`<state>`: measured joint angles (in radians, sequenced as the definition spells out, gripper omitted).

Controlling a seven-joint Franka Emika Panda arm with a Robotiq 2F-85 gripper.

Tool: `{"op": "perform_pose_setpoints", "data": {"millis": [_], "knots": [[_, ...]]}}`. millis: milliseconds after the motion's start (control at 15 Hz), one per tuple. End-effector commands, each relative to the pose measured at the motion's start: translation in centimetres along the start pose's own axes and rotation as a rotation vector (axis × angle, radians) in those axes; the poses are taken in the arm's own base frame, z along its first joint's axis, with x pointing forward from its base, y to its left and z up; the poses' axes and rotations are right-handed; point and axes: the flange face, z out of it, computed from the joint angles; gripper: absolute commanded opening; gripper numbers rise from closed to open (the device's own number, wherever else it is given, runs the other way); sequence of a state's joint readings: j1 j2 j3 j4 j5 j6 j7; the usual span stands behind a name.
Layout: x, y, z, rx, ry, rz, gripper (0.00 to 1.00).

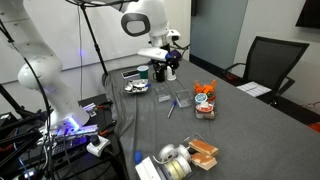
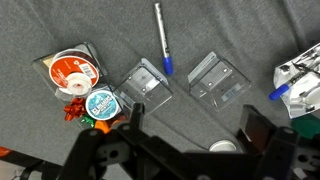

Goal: Put the marker into the black cup

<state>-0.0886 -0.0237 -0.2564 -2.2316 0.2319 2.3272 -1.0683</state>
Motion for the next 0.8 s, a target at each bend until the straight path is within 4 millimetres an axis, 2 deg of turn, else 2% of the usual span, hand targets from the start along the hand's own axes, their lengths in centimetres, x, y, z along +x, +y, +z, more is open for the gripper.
{"op": "perform_pose_setpoints", "data": {"millis": [0, 533, 733], "knots": [[-0.4, 1.3, 2.5, 0.012, 0.012, -0.007, 1.0], [-1.6, 3.3, 9.1, 0.022, 0.032, -0.078, 1.0], [-1.9, 3.3, 11.8, 0.024, 0.03, -0.087, 1.0]]}}
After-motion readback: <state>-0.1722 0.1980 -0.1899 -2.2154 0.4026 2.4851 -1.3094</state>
